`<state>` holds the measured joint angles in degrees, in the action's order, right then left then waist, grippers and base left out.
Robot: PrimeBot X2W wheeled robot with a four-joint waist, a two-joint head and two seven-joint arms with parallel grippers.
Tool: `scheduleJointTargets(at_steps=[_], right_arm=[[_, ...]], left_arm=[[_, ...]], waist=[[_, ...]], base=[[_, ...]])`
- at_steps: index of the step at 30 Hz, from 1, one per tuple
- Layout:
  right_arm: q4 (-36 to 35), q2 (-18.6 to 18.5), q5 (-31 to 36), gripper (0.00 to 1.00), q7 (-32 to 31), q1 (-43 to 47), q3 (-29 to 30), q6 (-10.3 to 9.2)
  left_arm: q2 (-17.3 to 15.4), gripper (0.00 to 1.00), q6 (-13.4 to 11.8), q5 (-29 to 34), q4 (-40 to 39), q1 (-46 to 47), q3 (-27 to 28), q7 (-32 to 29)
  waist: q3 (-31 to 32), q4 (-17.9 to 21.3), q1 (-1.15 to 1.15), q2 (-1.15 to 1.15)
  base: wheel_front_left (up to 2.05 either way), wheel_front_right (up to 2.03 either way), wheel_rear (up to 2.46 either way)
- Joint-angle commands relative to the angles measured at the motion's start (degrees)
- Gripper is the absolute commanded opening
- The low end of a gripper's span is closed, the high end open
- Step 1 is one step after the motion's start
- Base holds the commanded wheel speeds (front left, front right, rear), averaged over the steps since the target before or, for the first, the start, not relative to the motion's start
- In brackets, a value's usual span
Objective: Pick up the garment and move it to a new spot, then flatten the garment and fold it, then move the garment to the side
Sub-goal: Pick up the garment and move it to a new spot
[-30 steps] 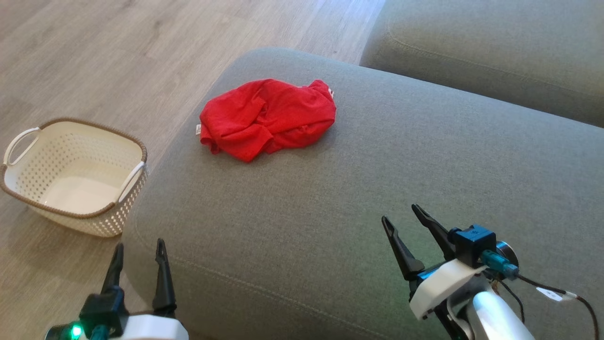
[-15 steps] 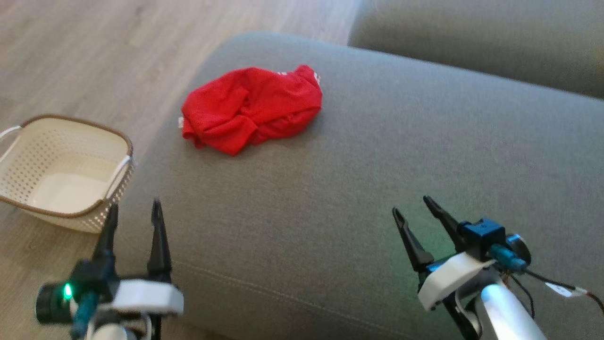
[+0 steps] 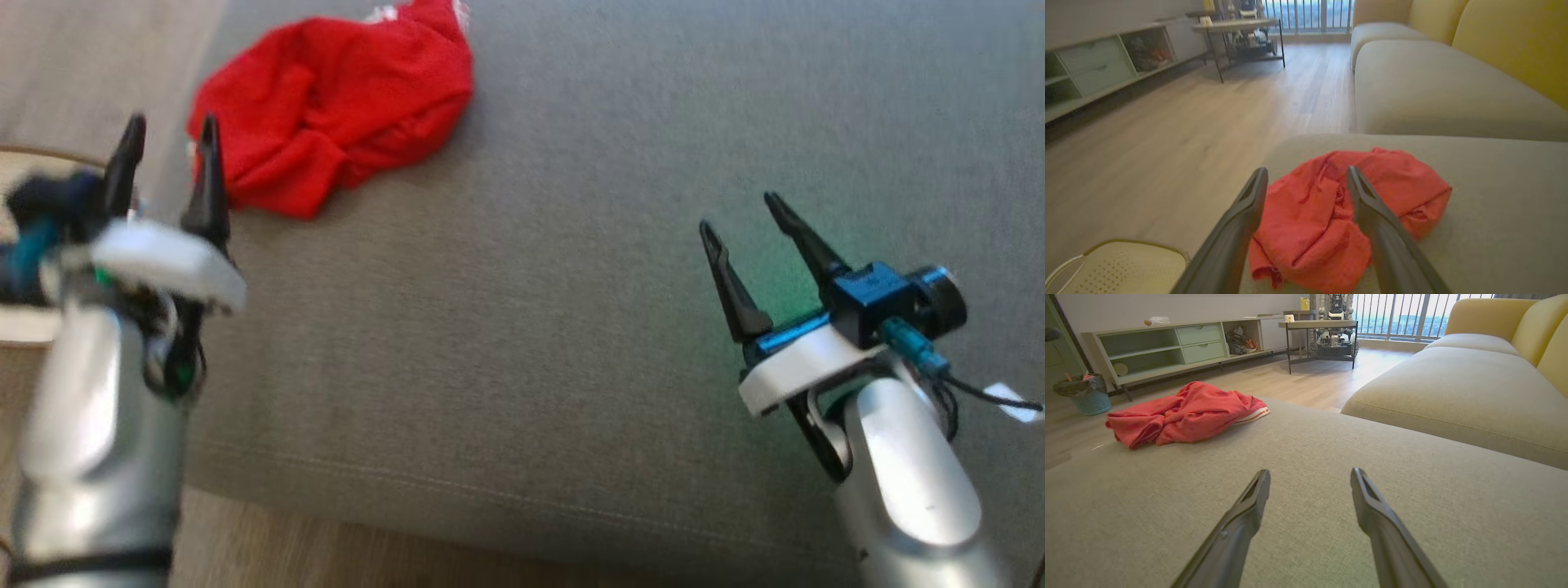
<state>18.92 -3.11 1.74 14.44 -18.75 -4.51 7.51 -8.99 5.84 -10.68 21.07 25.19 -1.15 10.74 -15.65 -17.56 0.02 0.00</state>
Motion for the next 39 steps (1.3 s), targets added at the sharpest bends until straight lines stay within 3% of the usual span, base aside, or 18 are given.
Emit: scheduleJointTargets(at_steps=[1, 6, 11, 16, 17, 18, 19, 20, 24, 27, 39], right_arm=[[-3.5, 0.2, 0.9, 1.00, -0.3, -2.4, -1.6, -0.02], [-8.7, 0.2, 2.1, 1.00, -1.7, -4.5, -2.2, -0.02], [-12.3, 0.2, 2.1, 1.00, -2.6, -5.3, -3.2, -0.02], [-14.1, 0.2, 2.1, 1.00, -3.0, -4.9, -2.5, -0.02], [-14.1, 0.2, 2.2, 1.00, -3.0, -4.8, -2.4, -0.02], [-14.1, 0.2, 2.2, 1.00, -3.0, -4.8, -2.4, -0.02], [-14.2, 0.2, 2.2, 1.00, -3.0, -4.7, -2.1, -0.02], [-14.2, 0.2, 2.1, 1.00, -3.0, -4.5, -1.9, -0.02], [-14.1, 0.2, 1.9, 1.00, -2.8, -4.1, -1.0, -0.02], [-13.6, 0.2, 1.8, 1.00, -2.7, -4.1, -0.9, -0.02], [-8.1, 0.2, -1.7, 1.00, -0.9, -2.4, -1.7, -0.02]], left_arm=[[-3.9, 1.00, 0.8, -1.1, 2.7, 6.7, 0.4, -3.5], [-8.8, 1.00, 1.6, -6.3, 15.7, 20.1, -4.9, -13.4], [-12.1, 1.00, 1.6, -11.4, 24.7, 25.9, -10.3, -23.3], [-14.5, 1.00, 1.6, -12.3, 31.1, 29.0, -12.1, -25.9], [-14.6, 0.72, 1.6, -12.4, 32.2, 29.4, -12.4, -26.0], [-14.6, 0.72, 1.6, -12.4, 32.2, 29.4, -12.4, -26.0], [-14.6, 0.14, 1.6, -12.6, 33.1, 29.6, -12.8, -25.9], [-14.7, 0.00, 1.6, -12.8, 33.8, 29.8, -13.2, -25.7], [-14.4, 0.00, 1.6, -14.6, 36.0, 30.2, -15.2, -26.5], [-15.1, 0.00, 1.6, -15.3, 36.4, 30.5, -15.8, -23.8], [-14.8, 0.00, 1.3, -17.6, 34.6, 32.0, -13.0, -2.5]], waist=[[-5.6, 3.7, -0.02, 0.00], [-10.6, 6.4, -0.02, 0.00], [-13.3, 8.7, -0.02, 0.00], [-14.5, 10.2, -0.02, 0.00], [-14.5, 10.4, -0.02, 0.00], [-14.5, 10.4, -0.02, 0.00], [-14.5, 10.6, -0.02, 0.00], [-14.4, 10.7, -0.02, 0.00], [-13.6, 10.4, -0.02, 0.00], [-12.5, 10.0, -0.02, 0.00], [-0.8, 9.3, -0.02, 0.00]], base=[[0.00, 0.00, 0.00], [0.00, 0.00, 0.00], [0.00, 0.00, 0.00], [0.00, 0.00, 0.00], [0.00, 0.00, 0.00], [0.00, 0.00, 0.00], [0.00, 0.00, 0.00], [0.00, 0.00, 0.00], [0.00, 0.00, 0.00], [0.00, 0.00, 0.00], [0.00, 0.00, 0.00]])
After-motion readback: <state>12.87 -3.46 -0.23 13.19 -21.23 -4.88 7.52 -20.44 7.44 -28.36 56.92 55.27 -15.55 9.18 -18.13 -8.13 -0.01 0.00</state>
